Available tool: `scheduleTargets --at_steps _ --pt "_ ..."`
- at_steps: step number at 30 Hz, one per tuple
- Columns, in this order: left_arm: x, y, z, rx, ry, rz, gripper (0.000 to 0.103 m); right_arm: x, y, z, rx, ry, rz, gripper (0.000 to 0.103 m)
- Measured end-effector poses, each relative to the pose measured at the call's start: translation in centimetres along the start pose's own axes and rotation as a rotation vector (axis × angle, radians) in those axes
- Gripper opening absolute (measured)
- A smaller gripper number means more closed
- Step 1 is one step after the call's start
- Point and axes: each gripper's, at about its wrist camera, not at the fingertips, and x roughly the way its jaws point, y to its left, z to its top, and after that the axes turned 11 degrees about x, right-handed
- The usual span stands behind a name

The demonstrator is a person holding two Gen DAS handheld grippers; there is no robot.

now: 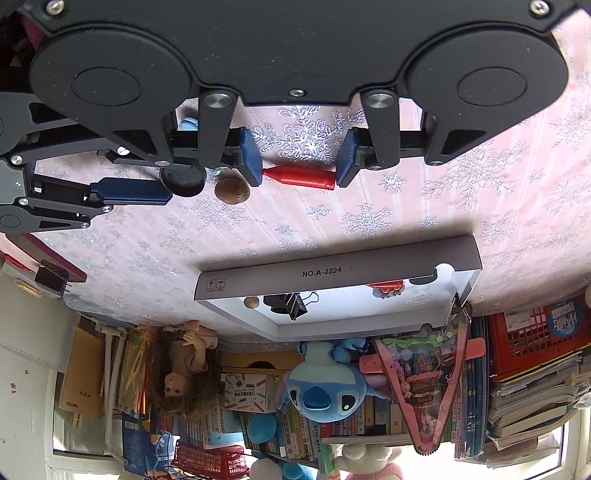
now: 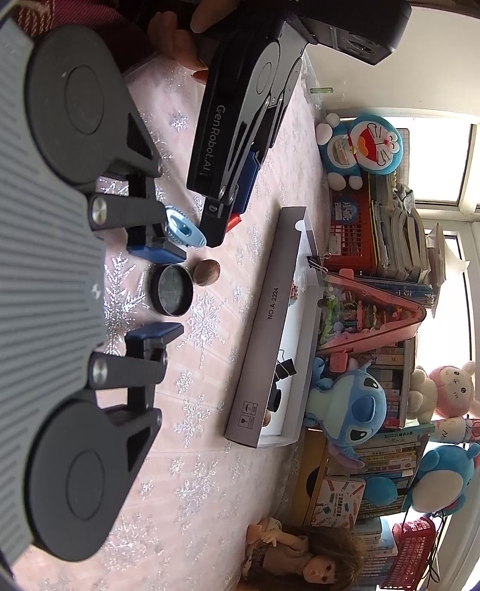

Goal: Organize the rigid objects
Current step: 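Grasp the red crayon with the left tool while the right tool grasps the black lid, then carry the red crayon with the left tool while the right tool carries the lid to the tray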

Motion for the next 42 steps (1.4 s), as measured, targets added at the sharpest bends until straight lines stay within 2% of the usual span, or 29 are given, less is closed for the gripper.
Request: scheduleTargets --at_steps 9,19,27,35,42 --pt "-0.1 0.1 0.1 -0.006 -0.002 0.005 0.041 -0.1 0.5 -0.1 -0.012 -0.006 0.005 0.037" --pt "-0.3 0.8 1.4 -0.013 -0.015 0.042 0.041 0.0 -0.6 1.3 0.014 -0.027 -0.052 0.037" --pt "-0.6 3.0 3.7 -0.045 -0.045 0.087 0.041 0.5 -2.5 3.2 0.059 -0.041 -0.119 0.036" --pt "-0.1 5.7 5.7 -0.087 -0.04 0.128 0.041 1.2 -4.6 5.2 0.123 -0.041 -0.175 0.036" --pt "1.0 8.2 6.8 -0.159 -0.028 0.147 0.041 2.2 -6.1 6.9 0.195 -0.039 -0.187 0.036"
